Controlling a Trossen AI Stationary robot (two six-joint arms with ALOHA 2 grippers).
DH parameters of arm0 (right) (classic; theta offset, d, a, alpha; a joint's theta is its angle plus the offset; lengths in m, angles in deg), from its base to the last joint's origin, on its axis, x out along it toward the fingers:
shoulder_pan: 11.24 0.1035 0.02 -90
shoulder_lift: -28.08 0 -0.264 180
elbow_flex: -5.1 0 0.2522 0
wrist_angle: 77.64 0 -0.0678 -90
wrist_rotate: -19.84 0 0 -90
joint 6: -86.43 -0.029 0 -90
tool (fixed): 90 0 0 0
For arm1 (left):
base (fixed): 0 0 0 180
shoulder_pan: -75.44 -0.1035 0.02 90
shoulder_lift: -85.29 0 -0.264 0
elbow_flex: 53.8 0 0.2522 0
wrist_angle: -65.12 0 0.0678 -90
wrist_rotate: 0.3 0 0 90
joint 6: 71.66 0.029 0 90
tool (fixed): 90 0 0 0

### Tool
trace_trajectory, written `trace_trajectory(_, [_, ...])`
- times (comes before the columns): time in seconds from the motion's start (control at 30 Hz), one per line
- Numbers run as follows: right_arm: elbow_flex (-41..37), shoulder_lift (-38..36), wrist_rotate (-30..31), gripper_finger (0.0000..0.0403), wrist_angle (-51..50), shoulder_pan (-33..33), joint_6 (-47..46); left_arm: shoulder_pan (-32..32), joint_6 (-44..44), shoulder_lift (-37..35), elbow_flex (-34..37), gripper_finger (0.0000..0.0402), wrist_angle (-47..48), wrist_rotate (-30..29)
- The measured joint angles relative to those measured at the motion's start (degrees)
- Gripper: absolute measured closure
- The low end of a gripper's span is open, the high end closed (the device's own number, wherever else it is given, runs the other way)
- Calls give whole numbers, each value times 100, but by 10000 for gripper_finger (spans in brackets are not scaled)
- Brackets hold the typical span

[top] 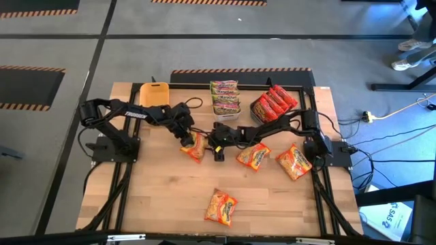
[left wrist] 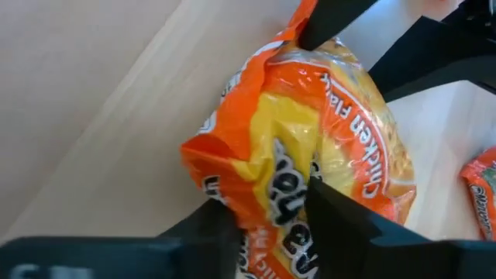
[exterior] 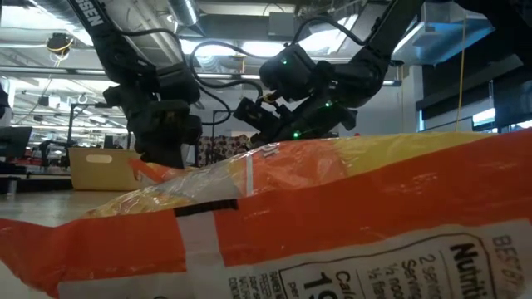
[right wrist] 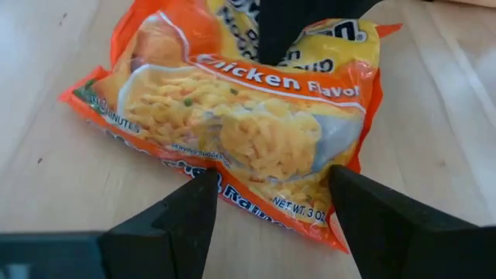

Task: Sort Maruchan noodles
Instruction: Put the orange noodle pack into the yellow bin

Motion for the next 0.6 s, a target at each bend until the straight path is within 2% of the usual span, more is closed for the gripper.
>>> trace_trajectory(0.27, [0,0,1,165,124,-1,-4,0,248,-2,0,388,-87,-139])
trace_trajectory(0.5, [0,-12,-2,165,81,6,-194,-2,759,-293,0,396,115,-256])
trace_trajectory(0.6, [0,-168,0,165,-91,41,-282,-2,1092,-730,-6,397,585,-621])
